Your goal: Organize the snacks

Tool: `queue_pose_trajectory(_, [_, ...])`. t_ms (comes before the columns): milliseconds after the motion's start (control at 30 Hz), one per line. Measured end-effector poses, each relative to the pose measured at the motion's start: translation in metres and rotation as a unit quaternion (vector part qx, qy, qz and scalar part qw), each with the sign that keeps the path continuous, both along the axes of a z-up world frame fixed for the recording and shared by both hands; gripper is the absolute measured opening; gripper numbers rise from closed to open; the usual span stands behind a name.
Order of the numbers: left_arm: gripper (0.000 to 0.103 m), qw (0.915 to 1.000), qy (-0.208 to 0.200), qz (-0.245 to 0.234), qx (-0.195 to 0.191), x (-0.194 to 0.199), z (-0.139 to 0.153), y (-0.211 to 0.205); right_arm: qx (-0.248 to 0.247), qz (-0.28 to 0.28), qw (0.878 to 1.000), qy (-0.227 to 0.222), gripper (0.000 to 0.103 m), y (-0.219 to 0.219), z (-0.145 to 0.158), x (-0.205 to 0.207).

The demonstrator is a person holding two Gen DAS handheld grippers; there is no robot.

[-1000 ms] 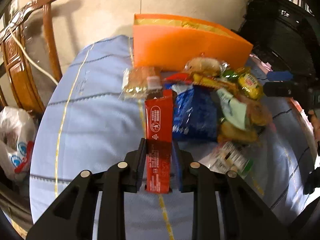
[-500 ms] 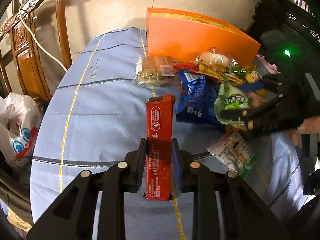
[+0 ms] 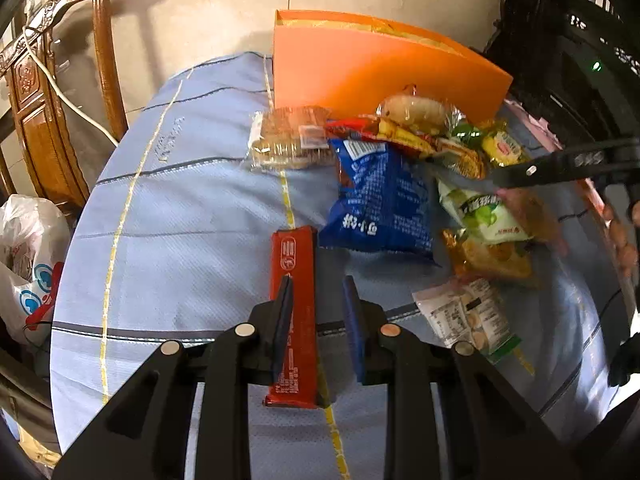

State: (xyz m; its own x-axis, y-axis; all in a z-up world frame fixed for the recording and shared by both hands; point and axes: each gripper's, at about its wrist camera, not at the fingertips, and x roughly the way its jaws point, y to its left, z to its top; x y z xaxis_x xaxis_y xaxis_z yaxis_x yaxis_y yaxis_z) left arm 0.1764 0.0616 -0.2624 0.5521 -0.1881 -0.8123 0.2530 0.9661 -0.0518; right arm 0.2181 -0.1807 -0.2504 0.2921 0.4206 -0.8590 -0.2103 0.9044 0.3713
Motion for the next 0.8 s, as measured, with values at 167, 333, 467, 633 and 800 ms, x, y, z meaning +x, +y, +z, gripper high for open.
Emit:
queue_pose_trajectory(167, [0.028, 0.9999, 0.006, 0.000, 0.014, 0.004, -0.012, -0.001, 0.114, -0.063, 0.987, 0.091, 0.093, -0.013, -0.017, -0.007])
queue_pose_trajectory(333, [0.042, 0.9997, -0.007, -0.004, 0.024, 0.007, -0.016, -0.006, 0.182, -0.120, 0.963, 0.156, 0.098, -0.009, -0.046, 0.008])
queue_pose_trajectory(467, [0.062, 0.9986, 0.000, -0.007, 0.052, 0.006, -0.026, -0.013, 0.092, -0.071, 0.985, 0.129, 0.100, 0.017, -0.040, 0.012])
queue_pose_trajectory(633, [0.066, 0.9993, 0.007, 0.012, 0.034, 0.006, -0.029, -0.005, 0.028, -0.038, 0.991, 0.122, 0.100, 0.046, -0.038, 0.006])
queue_pose_trajectory(800, [0.060, 0.9996, 0.002, 0.011, 0.025, 0.007, -0.027, -0.001, 0.122, -0.049, 0.977, 0.167, 0.055, 0.038, -0.045, 0.005])
